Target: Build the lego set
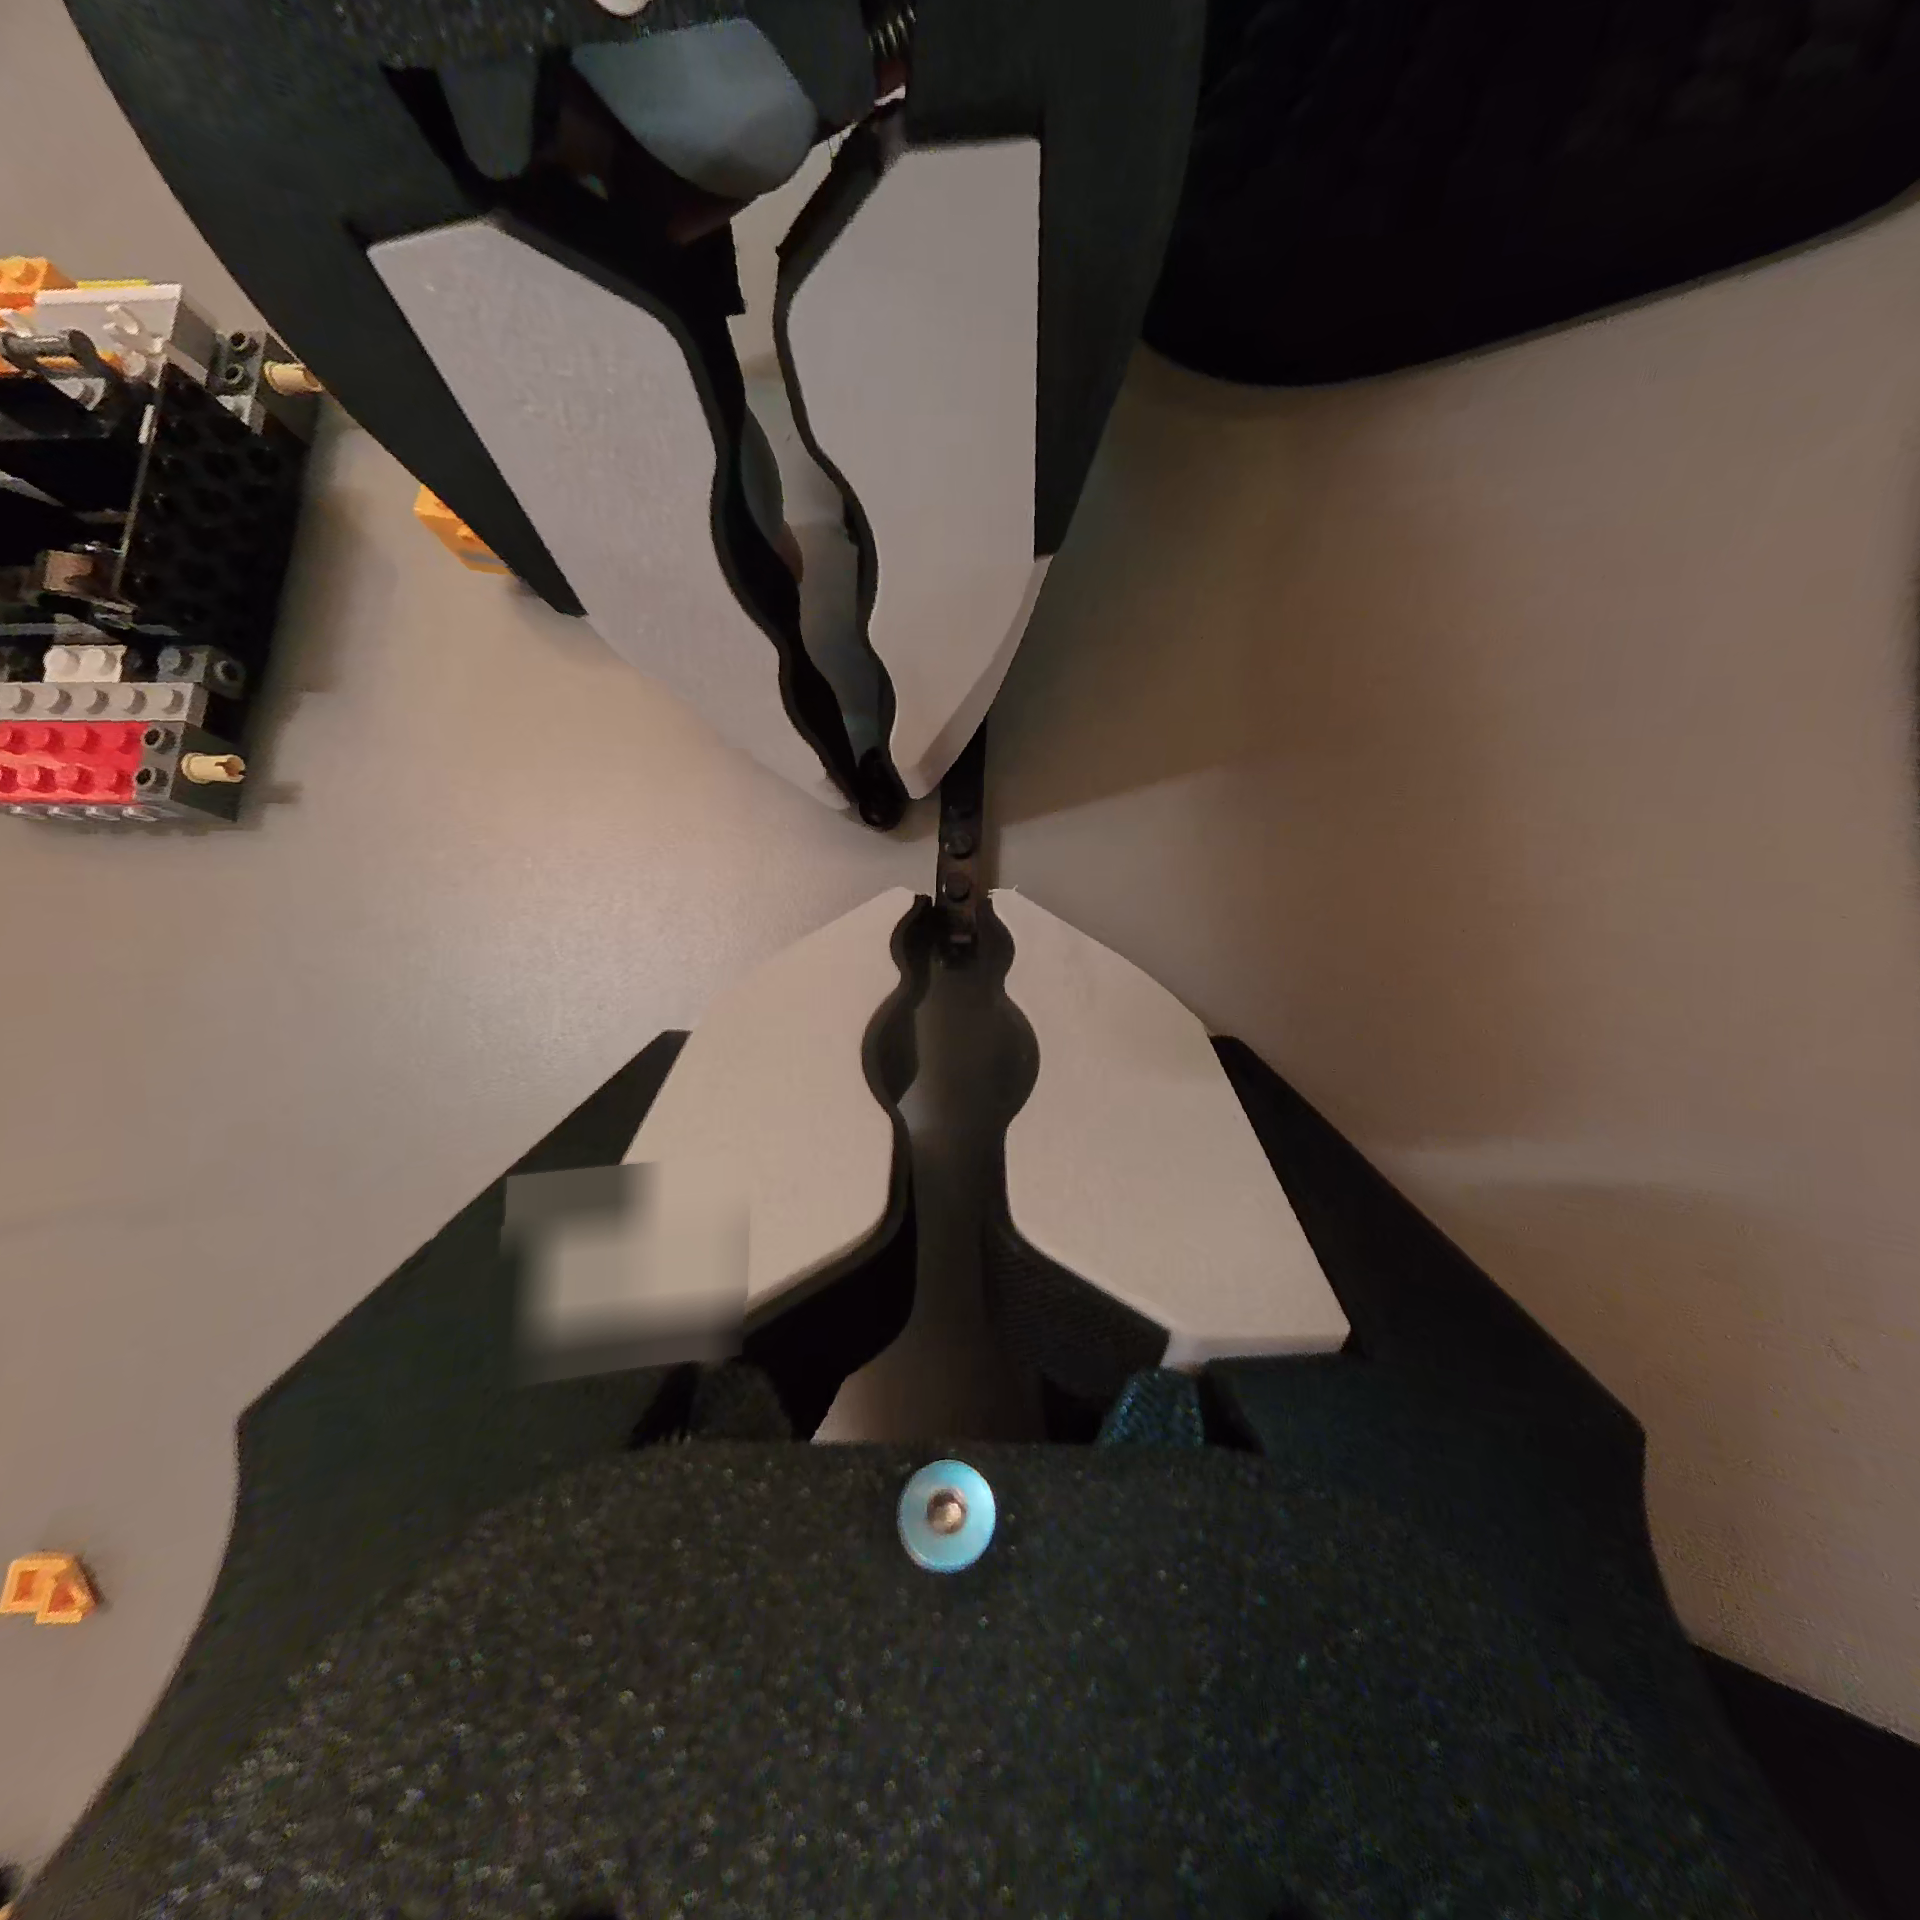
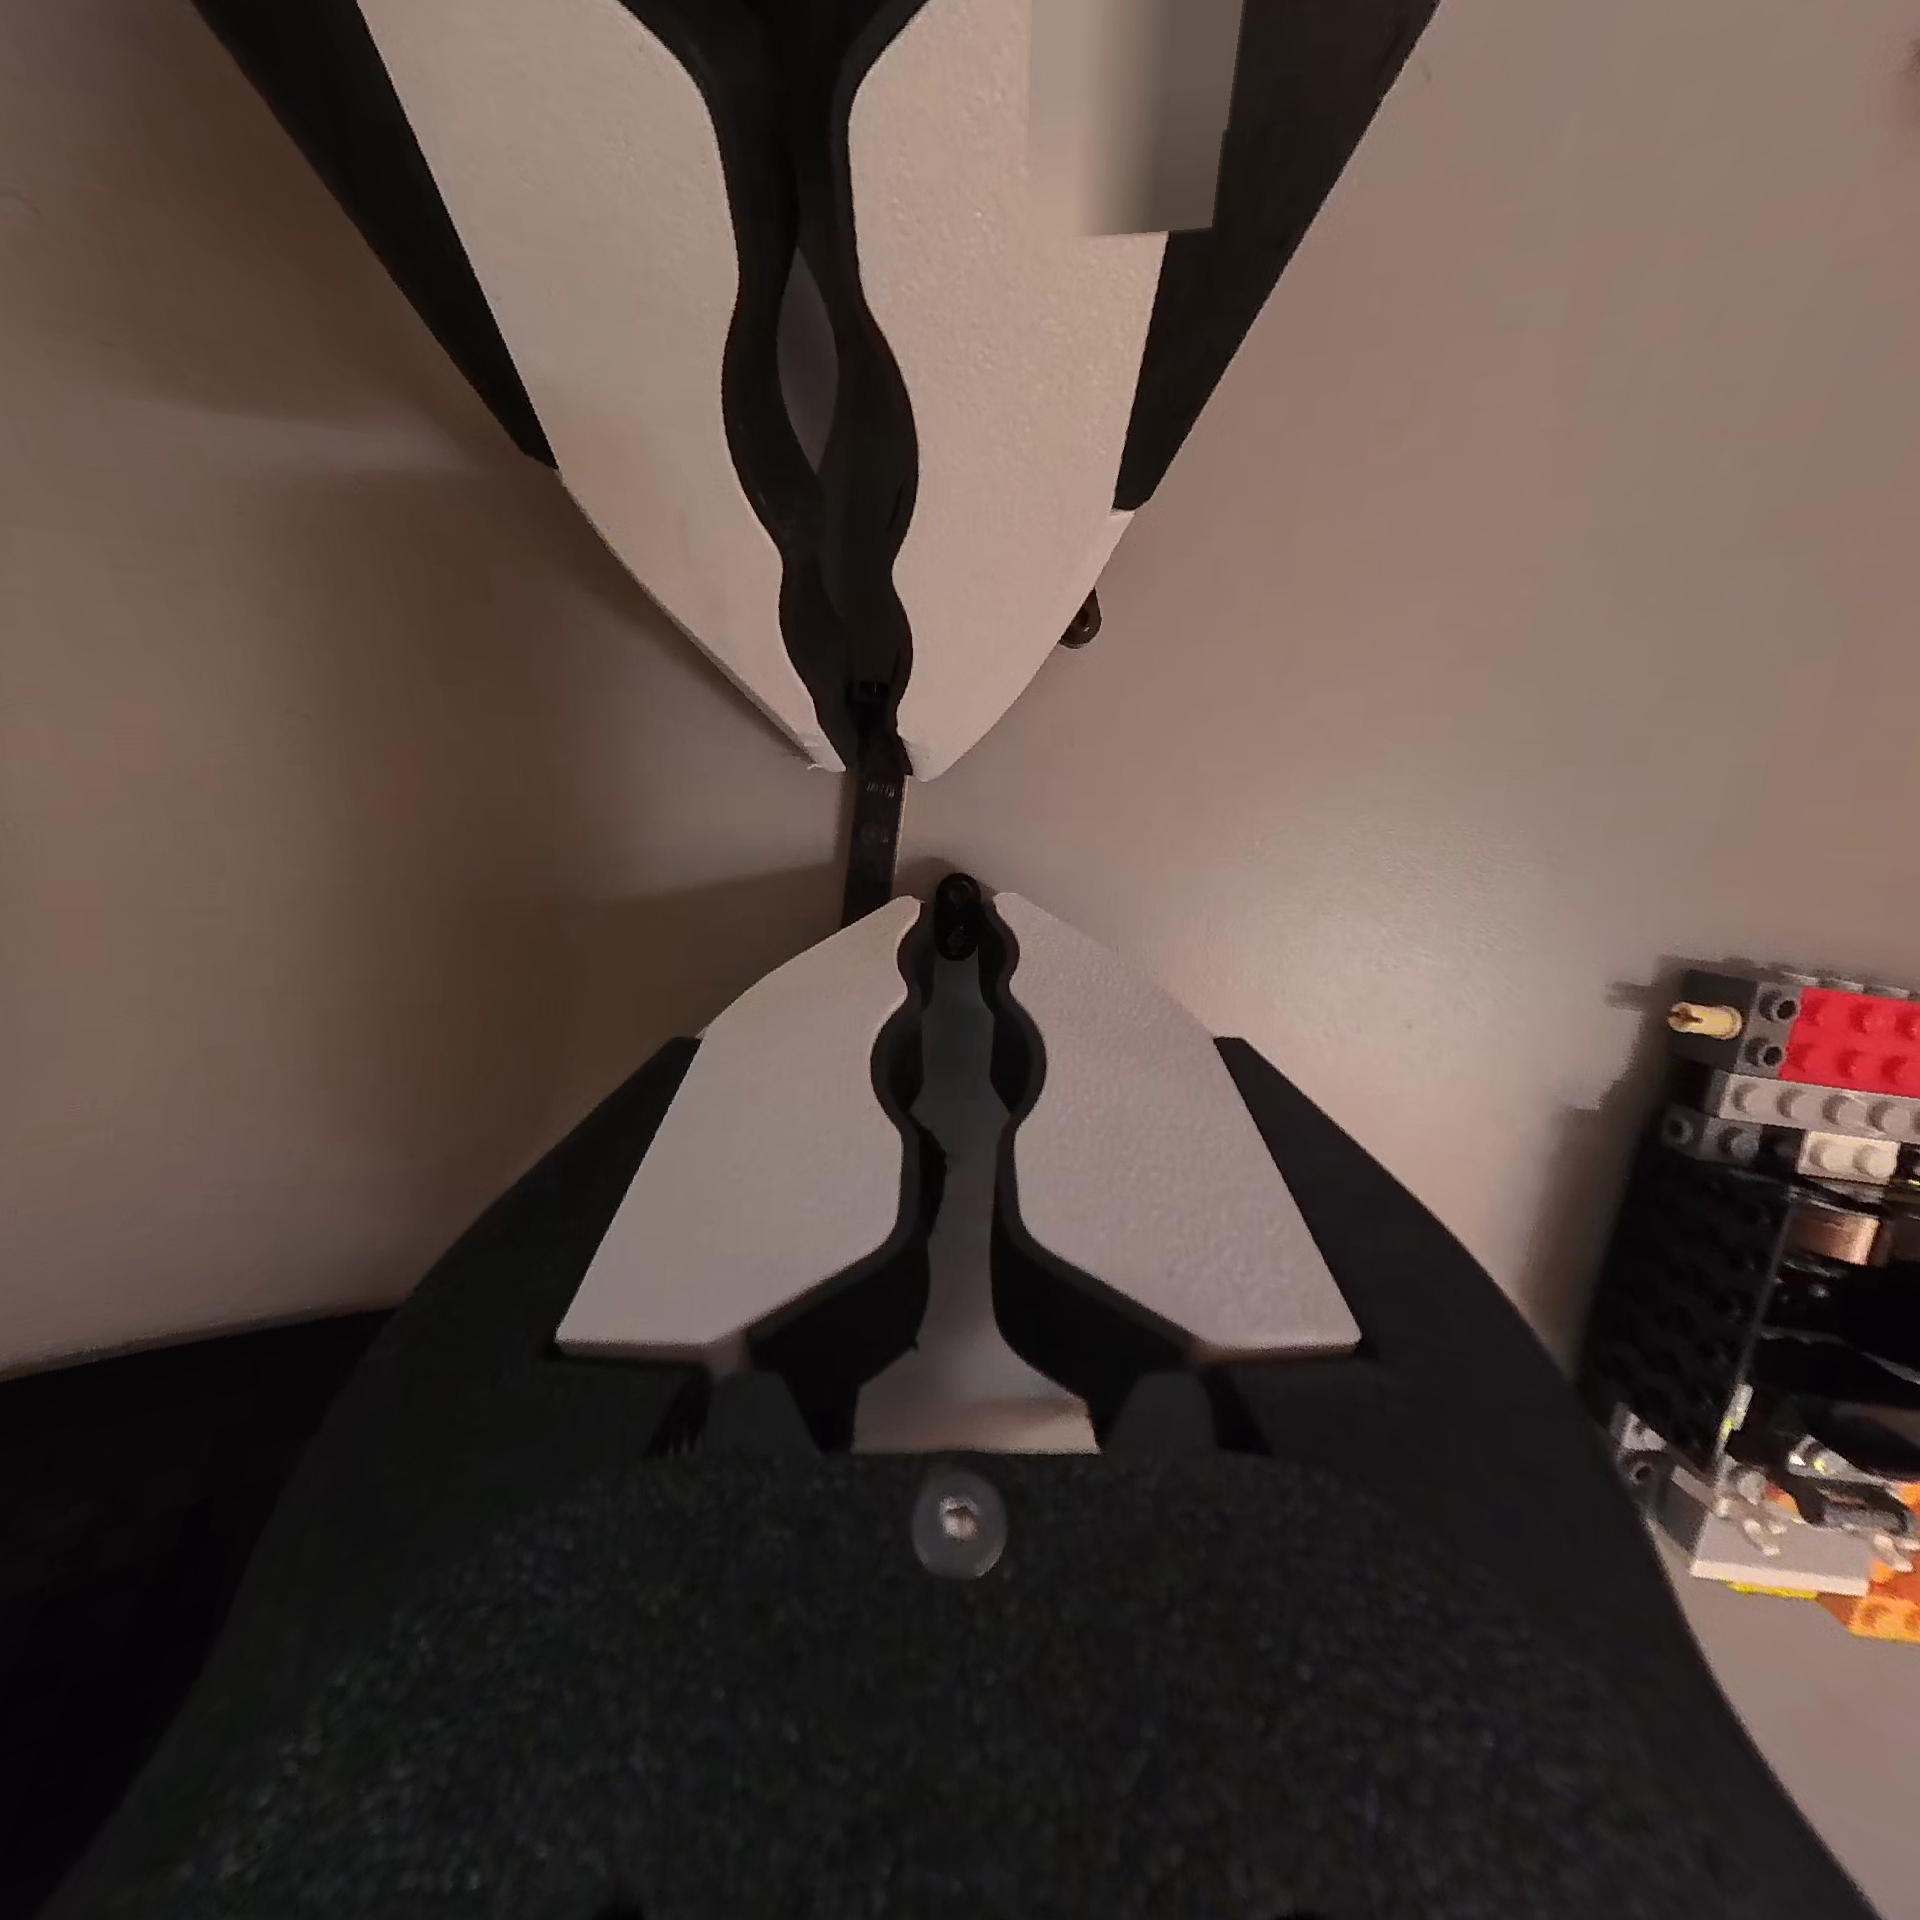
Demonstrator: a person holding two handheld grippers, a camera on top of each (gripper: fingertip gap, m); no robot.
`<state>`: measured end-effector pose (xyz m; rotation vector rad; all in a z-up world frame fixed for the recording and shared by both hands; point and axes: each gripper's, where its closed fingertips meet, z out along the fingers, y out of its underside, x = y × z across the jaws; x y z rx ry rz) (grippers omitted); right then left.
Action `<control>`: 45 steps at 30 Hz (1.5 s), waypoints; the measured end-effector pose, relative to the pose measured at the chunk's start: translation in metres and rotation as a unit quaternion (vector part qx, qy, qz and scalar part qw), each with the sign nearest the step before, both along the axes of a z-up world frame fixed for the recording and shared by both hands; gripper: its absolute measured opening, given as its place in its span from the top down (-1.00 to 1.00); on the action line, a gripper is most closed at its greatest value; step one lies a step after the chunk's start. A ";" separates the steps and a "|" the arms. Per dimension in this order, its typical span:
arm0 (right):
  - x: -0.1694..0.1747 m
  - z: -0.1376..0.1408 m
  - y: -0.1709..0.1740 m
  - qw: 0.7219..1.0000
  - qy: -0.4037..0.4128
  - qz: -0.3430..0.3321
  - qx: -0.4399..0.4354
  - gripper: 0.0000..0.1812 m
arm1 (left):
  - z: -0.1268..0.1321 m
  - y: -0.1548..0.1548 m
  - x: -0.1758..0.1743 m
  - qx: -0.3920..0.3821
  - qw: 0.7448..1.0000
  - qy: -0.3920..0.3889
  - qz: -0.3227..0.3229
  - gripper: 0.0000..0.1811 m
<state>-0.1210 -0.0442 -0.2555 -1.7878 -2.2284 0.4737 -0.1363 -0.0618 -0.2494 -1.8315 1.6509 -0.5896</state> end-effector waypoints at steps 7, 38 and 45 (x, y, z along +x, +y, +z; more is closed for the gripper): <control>0.000 0.000 0.000 1.000 0.000 -0.002 0.003 0.92 | 0.000 0.000 0.000 0.000 1.000 0.000 0.000 0.91; -0.002 0.024 0.007 0.998 0.064 -0.027 -0.007 0.83 | 0.000 -0.001 -0.001 0.001 1.000 0.000 -0.002 0.91; 0.011 0.032 0.011 0.997 0.074 -0.038 -0.005 0.83 | 0.000 -0.001 0.000 0.002 1.000 0.000 -0.003 0.91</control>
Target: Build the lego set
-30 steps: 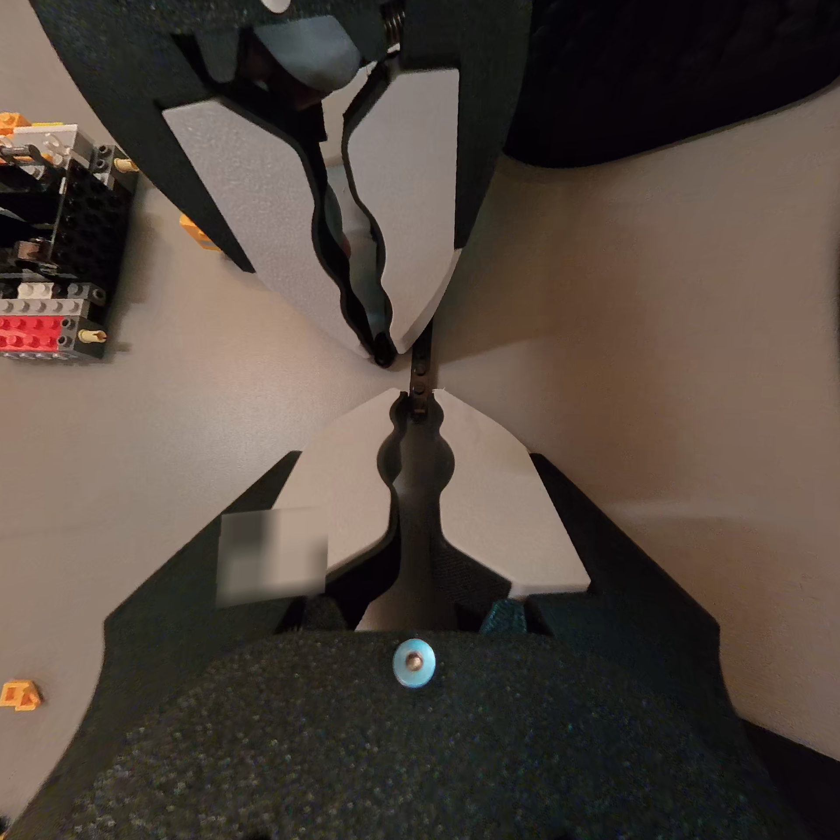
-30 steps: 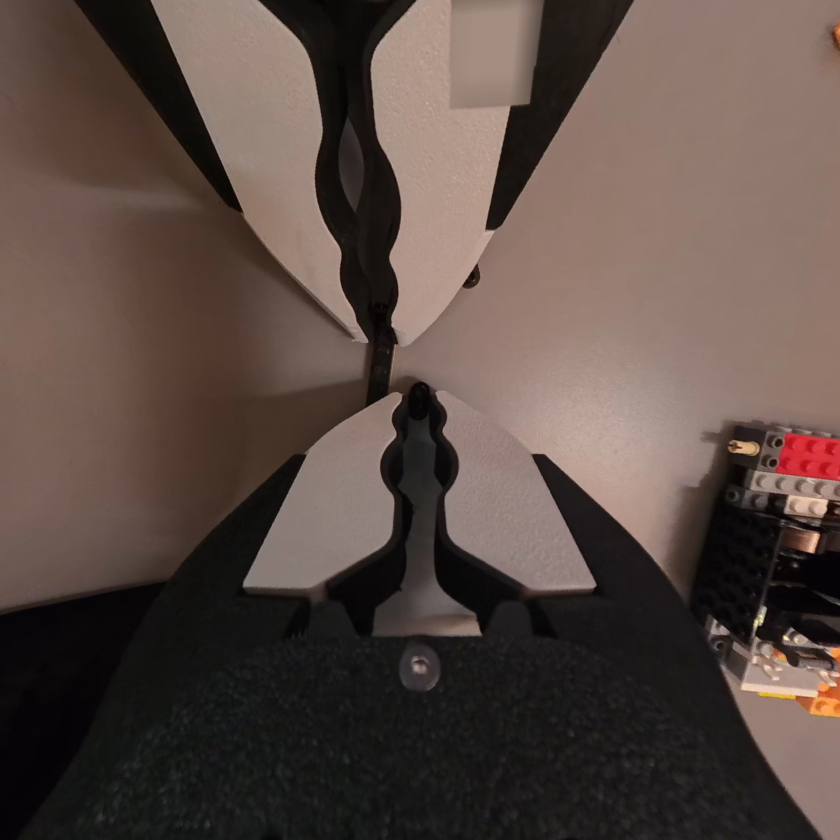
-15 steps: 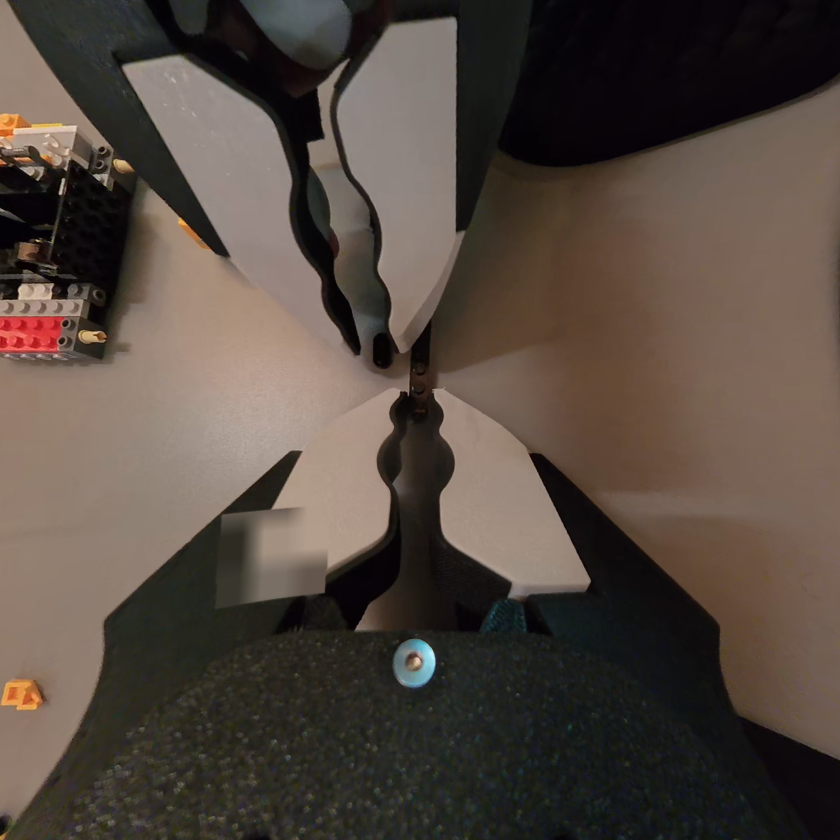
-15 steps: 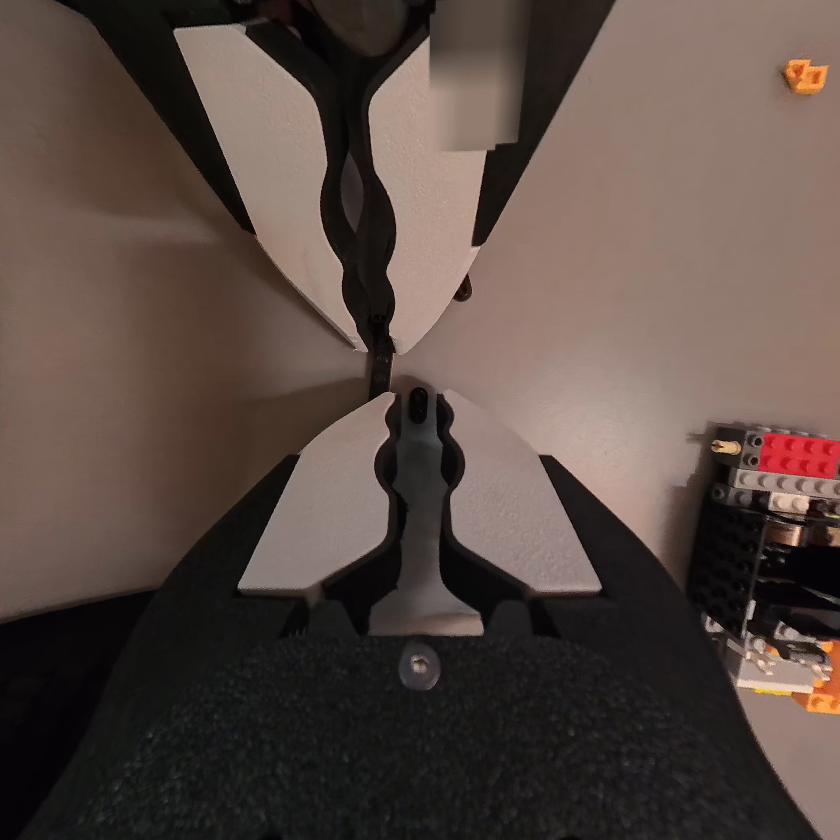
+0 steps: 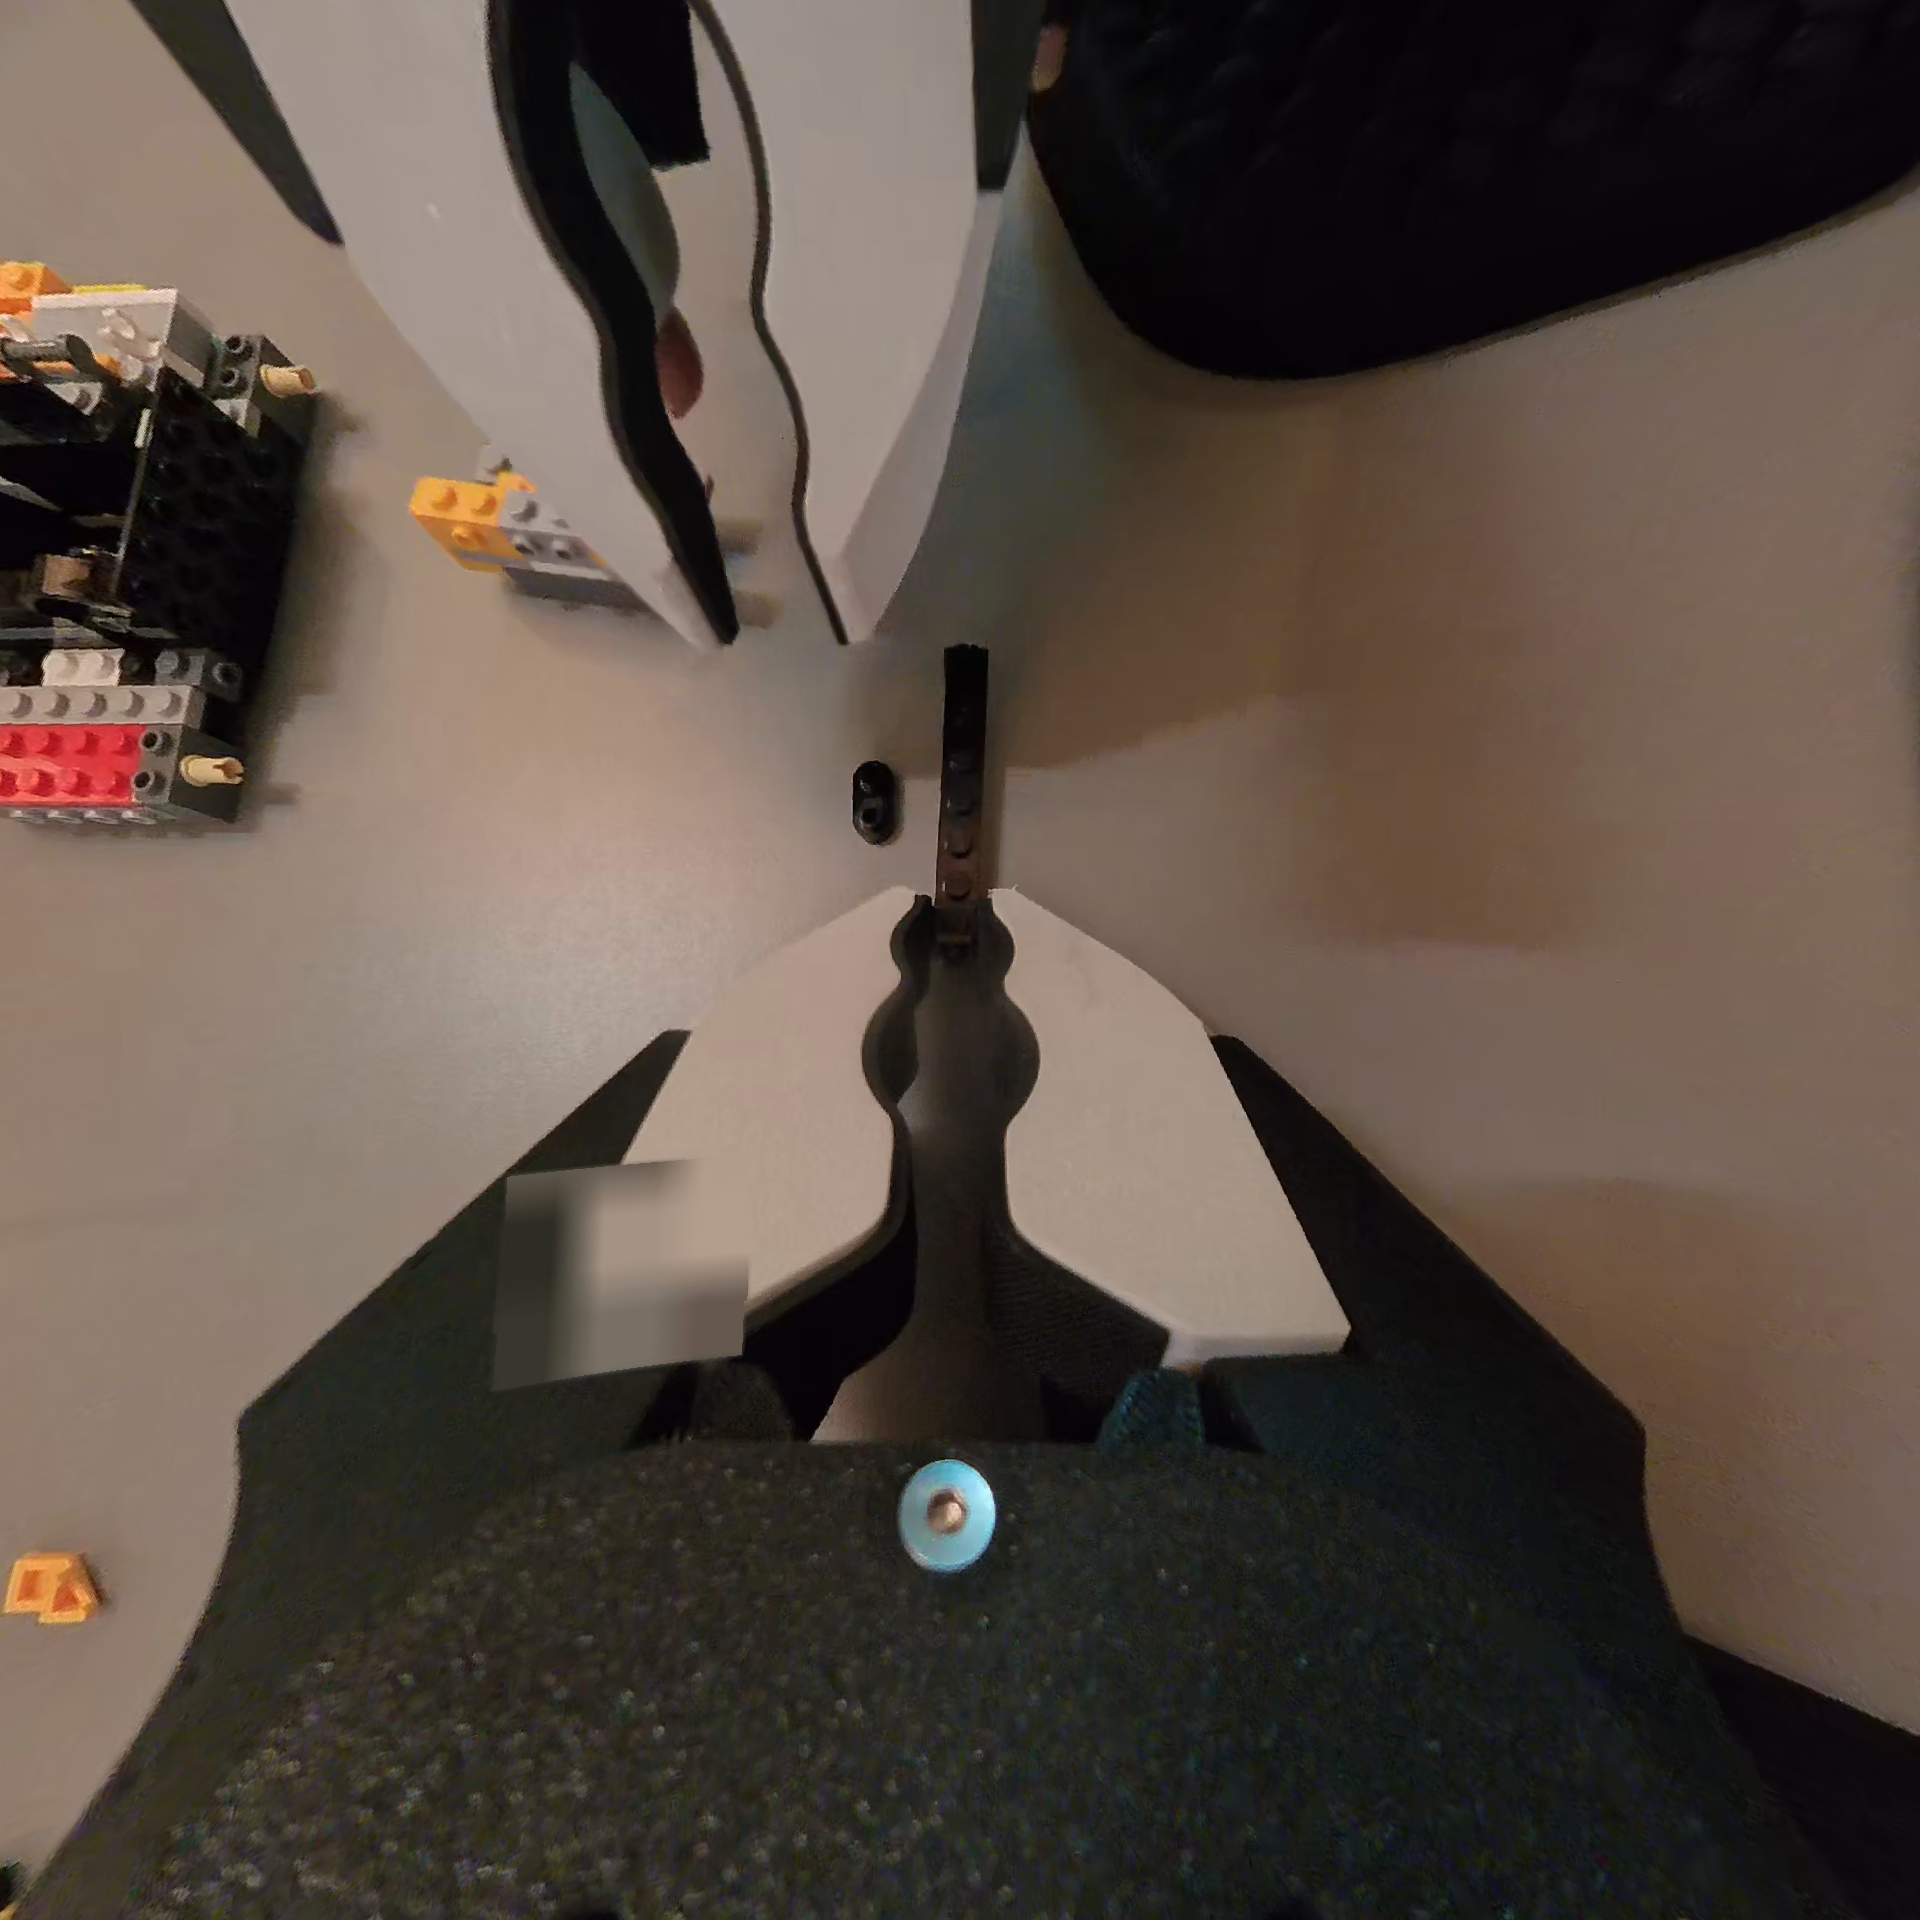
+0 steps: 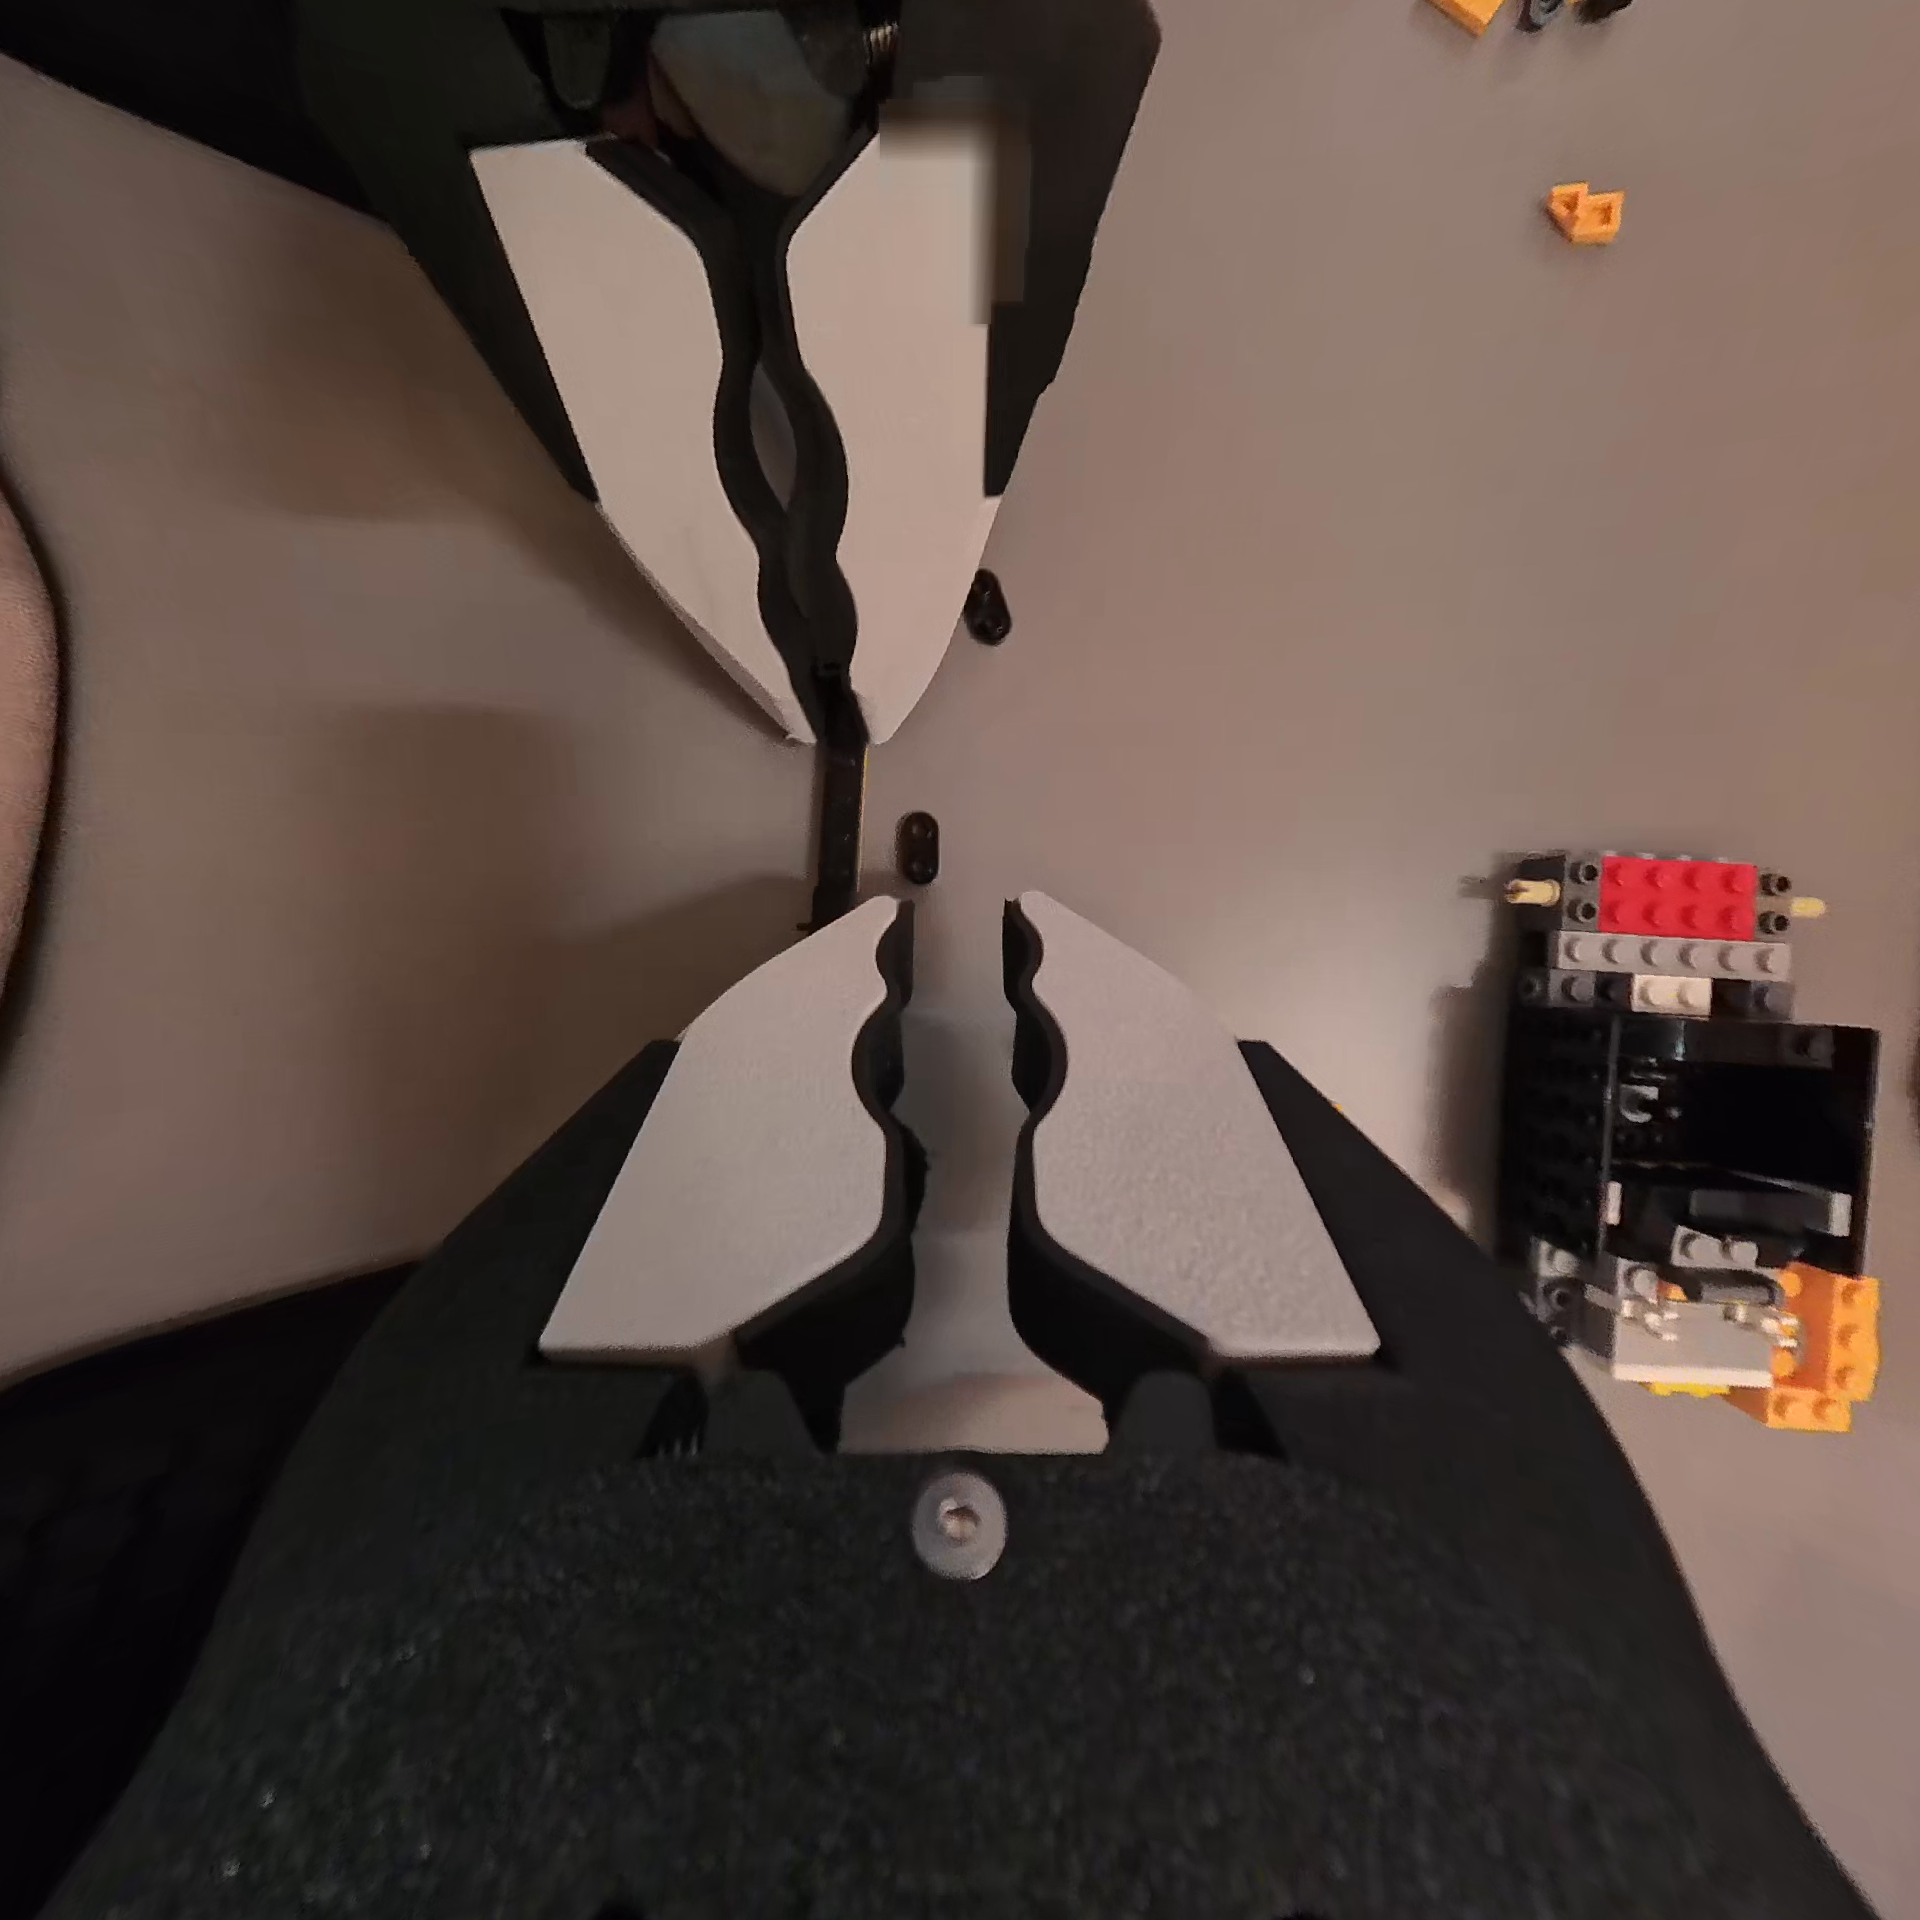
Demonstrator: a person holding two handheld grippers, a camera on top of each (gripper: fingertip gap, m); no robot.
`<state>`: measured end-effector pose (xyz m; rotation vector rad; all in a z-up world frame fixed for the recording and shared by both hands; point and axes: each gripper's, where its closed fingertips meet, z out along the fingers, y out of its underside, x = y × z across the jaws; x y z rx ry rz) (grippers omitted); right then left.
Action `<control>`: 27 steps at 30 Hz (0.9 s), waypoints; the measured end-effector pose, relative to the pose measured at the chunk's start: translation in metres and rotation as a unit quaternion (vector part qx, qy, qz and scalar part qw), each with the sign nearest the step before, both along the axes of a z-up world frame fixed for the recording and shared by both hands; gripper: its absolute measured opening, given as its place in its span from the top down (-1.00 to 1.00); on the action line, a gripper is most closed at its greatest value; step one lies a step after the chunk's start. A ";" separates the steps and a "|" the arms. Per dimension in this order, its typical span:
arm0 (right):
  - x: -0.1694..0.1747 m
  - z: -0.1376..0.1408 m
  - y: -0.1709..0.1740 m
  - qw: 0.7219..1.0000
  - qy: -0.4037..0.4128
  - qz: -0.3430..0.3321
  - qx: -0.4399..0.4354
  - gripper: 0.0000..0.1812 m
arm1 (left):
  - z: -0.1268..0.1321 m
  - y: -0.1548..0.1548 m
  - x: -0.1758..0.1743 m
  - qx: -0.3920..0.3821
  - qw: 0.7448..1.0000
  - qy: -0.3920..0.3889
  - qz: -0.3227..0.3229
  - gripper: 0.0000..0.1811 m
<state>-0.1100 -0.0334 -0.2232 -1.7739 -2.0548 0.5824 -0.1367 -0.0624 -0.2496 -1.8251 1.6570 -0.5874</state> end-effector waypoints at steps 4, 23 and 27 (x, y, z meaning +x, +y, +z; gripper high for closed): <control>0.001 -0.005 -0.008 1.000 -0.009 0.010 -0.005 0.83 | 0.000 0.000 0.000 0.000 1.000 0.000 0.000 0.91; -0.014 -0.030 -0.009 0.995 -0.101 0.017 -0.007 0.86 | -0.004 -0.005 -0.004 -0.004 1.000 0.014 -0.013 0.89; -0.012 -0.034 -0.009 0.994 -0.111 0.018 -0.007 0.92 | -0.005 -0.007 -0.004 -0.006 1.000 0.016 -0.021 0.86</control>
